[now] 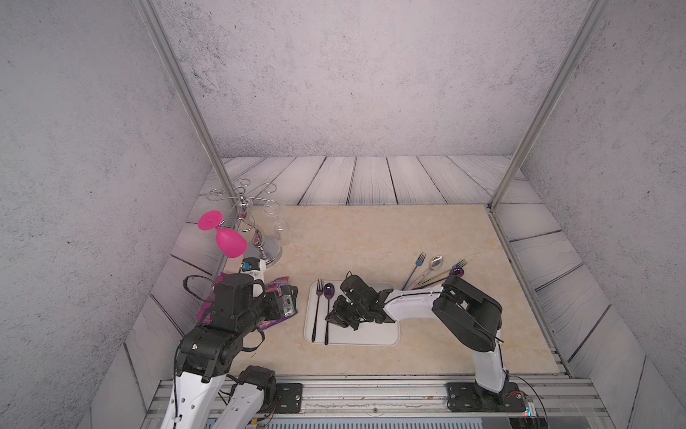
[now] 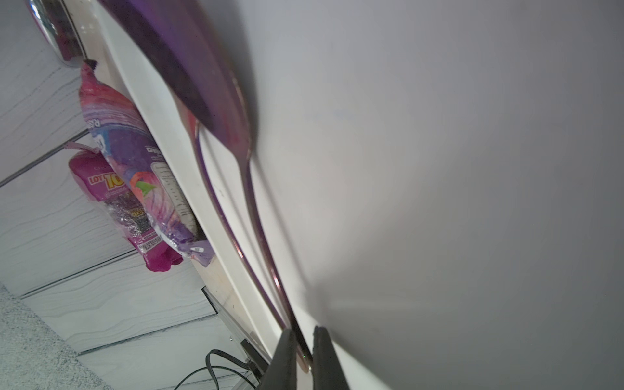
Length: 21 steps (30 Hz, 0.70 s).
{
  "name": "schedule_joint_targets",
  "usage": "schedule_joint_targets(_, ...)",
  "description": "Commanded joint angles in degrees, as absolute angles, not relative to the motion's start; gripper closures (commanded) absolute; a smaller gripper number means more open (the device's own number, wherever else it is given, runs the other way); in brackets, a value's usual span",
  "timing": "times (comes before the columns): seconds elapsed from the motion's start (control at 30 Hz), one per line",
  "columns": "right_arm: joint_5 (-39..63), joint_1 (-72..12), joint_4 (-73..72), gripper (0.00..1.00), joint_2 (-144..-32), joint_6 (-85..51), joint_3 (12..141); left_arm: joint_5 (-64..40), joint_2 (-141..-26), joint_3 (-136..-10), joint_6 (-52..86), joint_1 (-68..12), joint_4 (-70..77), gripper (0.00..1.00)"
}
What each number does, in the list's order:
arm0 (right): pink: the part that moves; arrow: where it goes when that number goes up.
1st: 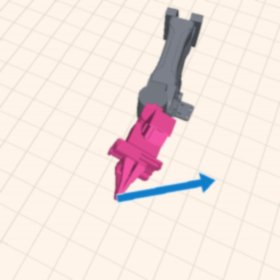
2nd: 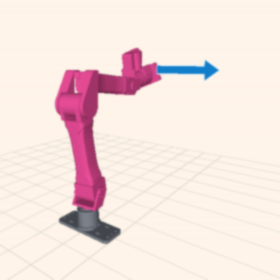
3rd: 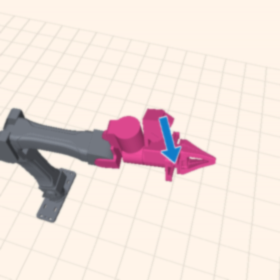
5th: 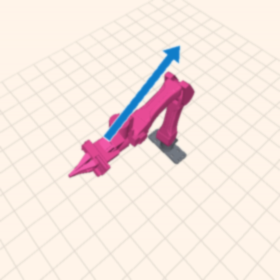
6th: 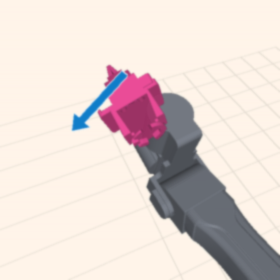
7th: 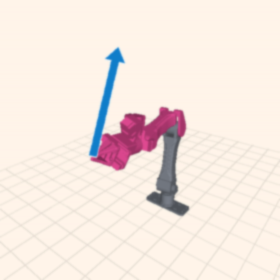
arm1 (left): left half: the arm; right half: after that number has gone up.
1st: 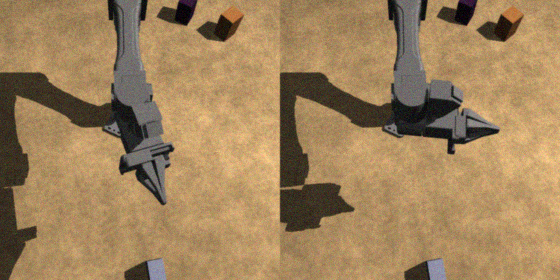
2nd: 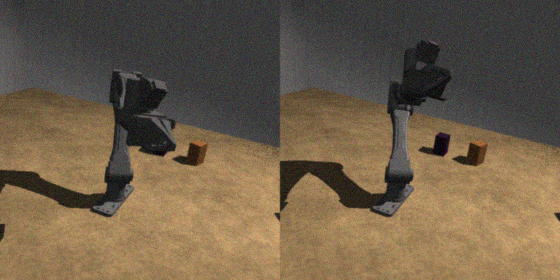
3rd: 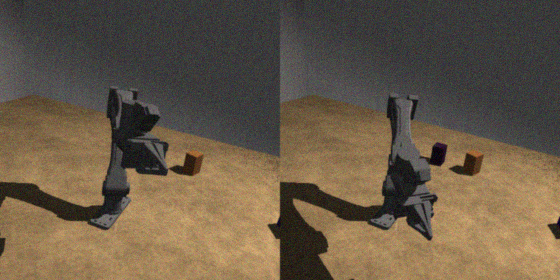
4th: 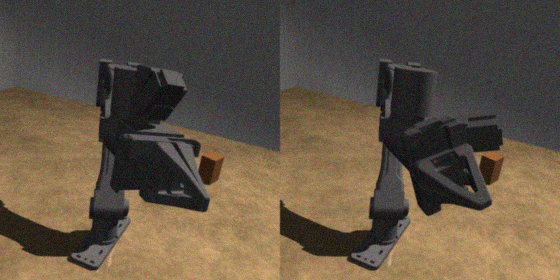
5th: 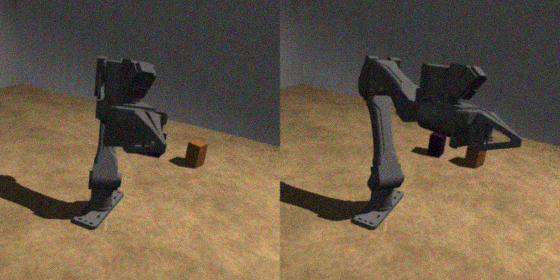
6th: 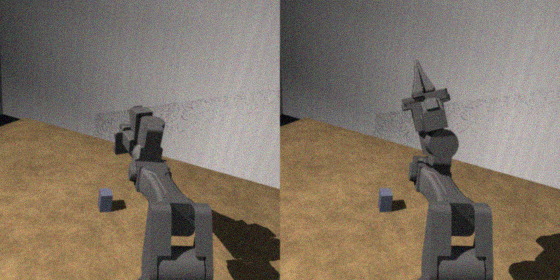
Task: Set the spoon and fork side by side
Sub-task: Place the spoon on the tray.
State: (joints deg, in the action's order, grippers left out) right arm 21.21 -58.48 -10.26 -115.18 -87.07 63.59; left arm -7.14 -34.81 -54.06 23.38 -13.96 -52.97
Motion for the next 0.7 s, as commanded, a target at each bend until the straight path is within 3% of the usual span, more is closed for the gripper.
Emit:
schedule_joint_targets(0.0, 21.35, -58.41, -8.7, 0.89, -118.0, -88.11, 63.7, -7.23, -34.49, -53.71, 23.42, -14.15, -52.49, 0.0)
schedule_joint_targets(0.43, 20.3, -57.01, -5.1, 0.93, -117.33, -85.14, 64.21, -7.16, -34.87, -53.34, 23.39, -14.15, -52.06, 0.01)
schedule_joint_targets(0.67, 20.14, -56.58, 2.94, 0.76, -114.07, -76.75, 68.46, -9.47, -36.43, -52.57, 24.92, -14.15, -51.97, 0.0)
